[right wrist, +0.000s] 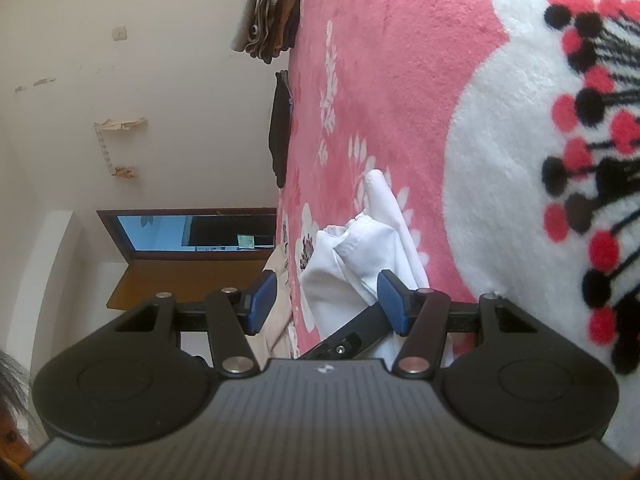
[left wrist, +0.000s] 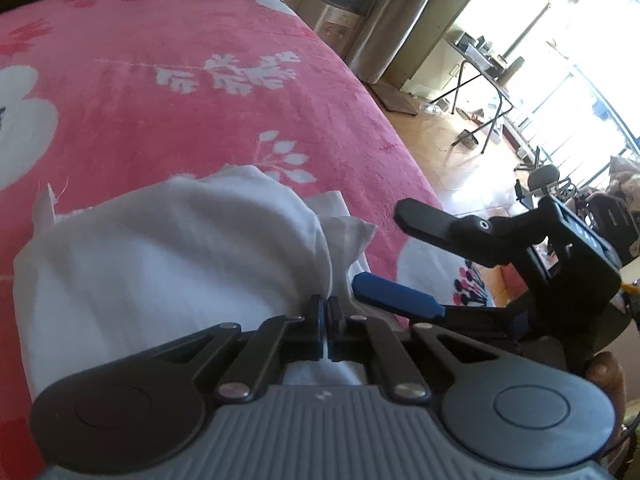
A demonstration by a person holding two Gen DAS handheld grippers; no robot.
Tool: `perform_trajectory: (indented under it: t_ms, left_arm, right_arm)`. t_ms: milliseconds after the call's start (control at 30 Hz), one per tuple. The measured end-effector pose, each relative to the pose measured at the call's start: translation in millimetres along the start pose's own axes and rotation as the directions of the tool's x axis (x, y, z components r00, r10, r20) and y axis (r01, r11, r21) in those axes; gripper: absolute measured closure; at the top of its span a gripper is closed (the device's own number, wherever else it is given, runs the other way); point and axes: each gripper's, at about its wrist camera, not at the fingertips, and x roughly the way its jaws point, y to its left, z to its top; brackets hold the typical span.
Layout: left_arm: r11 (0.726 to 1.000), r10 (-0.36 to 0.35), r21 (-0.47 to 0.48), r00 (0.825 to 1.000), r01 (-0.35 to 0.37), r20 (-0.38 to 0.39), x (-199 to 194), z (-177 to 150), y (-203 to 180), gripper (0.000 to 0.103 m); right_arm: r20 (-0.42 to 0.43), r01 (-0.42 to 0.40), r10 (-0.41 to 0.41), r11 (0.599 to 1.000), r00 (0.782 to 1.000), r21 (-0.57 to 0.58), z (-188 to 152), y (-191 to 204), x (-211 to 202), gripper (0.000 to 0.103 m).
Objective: Fold clothes
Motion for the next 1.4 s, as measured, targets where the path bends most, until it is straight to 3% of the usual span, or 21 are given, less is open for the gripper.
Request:
perform_trajectory:
  t_ms: [233,500,733,1067,1400]
  left_arm:
    - [0.999,-0.028,-0.02,0.998,0.029,0.054,-8.5,-4.3,3.5,0.103]
    - [0.993,-0.119,0.002,0.986,0.119,0.12,-26.6,-10.2,2.4,0.103]
    - [0.991,-0.132,-0.005,0.983,0.134,0.127,-25.6,-9.8,5.3,0.103]
    - [0.988,-0.154,0.025,0.98,0.152,0.123,-9.4,-11.5,6.7,0.102]
    - [0.981,-0.193,0.014,0.974,0.193,0.119,-4.7,-10.5,8.0,0.102]
  right_arm:
    - [0.0,-0.018,0.018,1.0,1.0,0.017,0.7,-3.5,-2.4,0.048]
    - [-0.001,-0.03,0.03,0.998,1.0,0.052,1.7,-3.3,-0.5,0.044]
    - [0.014,0.0,0.0,1.0,1.0,0.015,0.3,9.7,-1.6,0.039]
    - [-0.07,0.011,-0.005,0.997,0.998,0.077,1.2,0.7,24.8,0.038]
    - [-0.078,0.013,-0.006,0.996,0.997,0.086,8.9,1.1,8.4,0.036]
